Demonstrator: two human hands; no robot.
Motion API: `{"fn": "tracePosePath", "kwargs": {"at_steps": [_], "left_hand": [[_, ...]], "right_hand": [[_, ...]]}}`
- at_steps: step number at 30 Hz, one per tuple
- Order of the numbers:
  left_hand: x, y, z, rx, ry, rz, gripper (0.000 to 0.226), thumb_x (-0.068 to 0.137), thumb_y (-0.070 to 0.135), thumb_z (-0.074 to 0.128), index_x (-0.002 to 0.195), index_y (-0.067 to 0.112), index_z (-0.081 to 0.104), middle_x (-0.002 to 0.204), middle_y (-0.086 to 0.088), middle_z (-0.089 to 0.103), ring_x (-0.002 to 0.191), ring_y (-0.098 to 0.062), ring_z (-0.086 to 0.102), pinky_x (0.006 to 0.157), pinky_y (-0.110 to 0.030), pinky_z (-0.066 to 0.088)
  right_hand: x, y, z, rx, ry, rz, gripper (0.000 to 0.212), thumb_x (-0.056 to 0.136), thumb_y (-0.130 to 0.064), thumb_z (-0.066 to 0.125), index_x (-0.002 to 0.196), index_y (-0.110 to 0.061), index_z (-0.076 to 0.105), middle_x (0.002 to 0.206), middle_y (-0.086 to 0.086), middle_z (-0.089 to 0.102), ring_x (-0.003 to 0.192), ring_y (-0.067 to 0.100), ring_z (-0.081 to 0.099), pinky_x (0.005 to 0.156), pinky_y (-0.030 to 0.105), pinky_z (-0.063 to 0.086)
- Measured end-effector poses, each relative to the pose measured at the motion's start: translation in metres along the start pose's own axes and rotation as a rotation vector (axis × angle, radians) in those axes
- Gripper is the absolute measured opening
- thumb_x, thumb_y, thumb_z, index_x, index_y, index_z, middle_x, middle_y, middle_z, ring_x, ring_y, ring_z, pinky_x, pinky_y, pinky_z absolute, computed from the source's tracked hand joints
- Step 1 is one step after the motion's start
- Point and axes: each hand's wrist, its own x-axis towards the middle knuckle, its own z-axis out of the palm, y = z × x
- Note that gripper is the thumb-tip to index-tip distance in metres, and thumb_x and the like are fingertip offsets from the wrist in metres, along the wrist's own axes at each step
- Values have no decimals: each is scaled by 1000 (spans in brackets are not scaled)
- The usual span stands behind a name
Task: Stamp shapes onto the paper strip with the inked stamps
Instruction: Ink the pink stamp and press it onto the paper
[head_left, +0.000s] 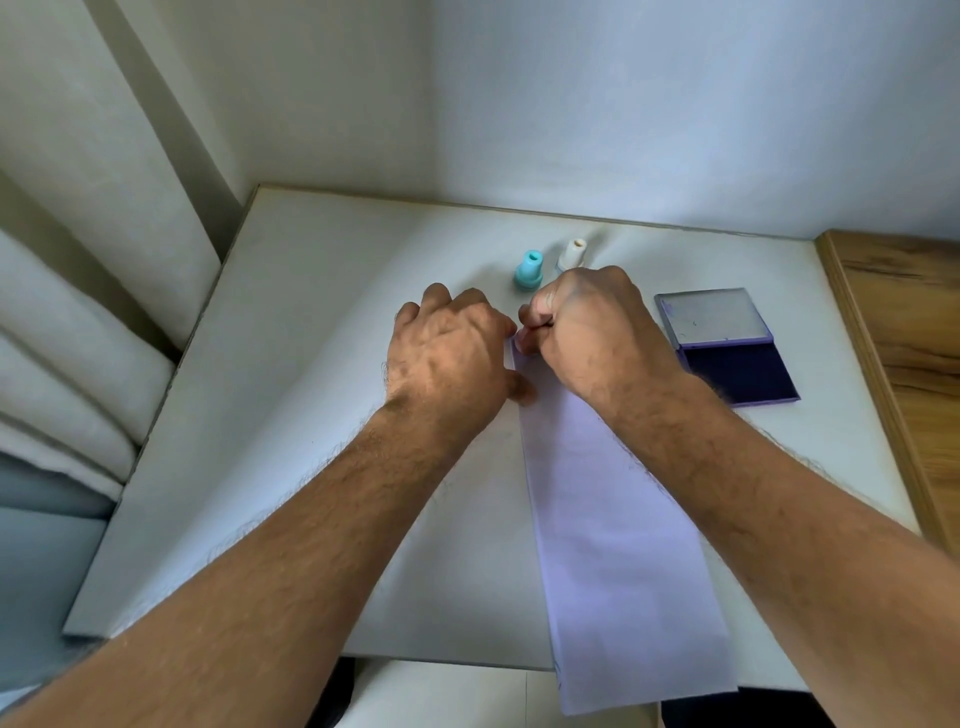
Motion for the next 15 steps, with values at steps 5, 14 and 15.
{"fn": "tracePosePath", "kwargs": {"at_steps": [5,14,15], "left_hand": [[1,1,0,-7,-6,-2,51,68,62,73,115,44,66,117,11,58,114,-20,42,93,-34,31],[4,3,-1,33,10,-7,54,67,64,73,115,41,67,117,10,60,115,-20,42,92,-32,30],[4,3,-1,28,9,-9,55,66,64,73,116,42,66,118,10,60,115,-20,42,92,-32,30]], "right_hand": [[-2,0,-7,-38,-40,-42,8,74,-9,70,76,-14,76,79,6,67,70,22,65,70,32,59],[-10,11,-2,207,48,12,13,77,-17,78,89,-20,78,84,1,76,80,14,70,78,20,56],[-14,12,-3,318,106,72,16,77,-19,79,92,-21,78,85,-4,76,79,7,70,75,8,52]]}}
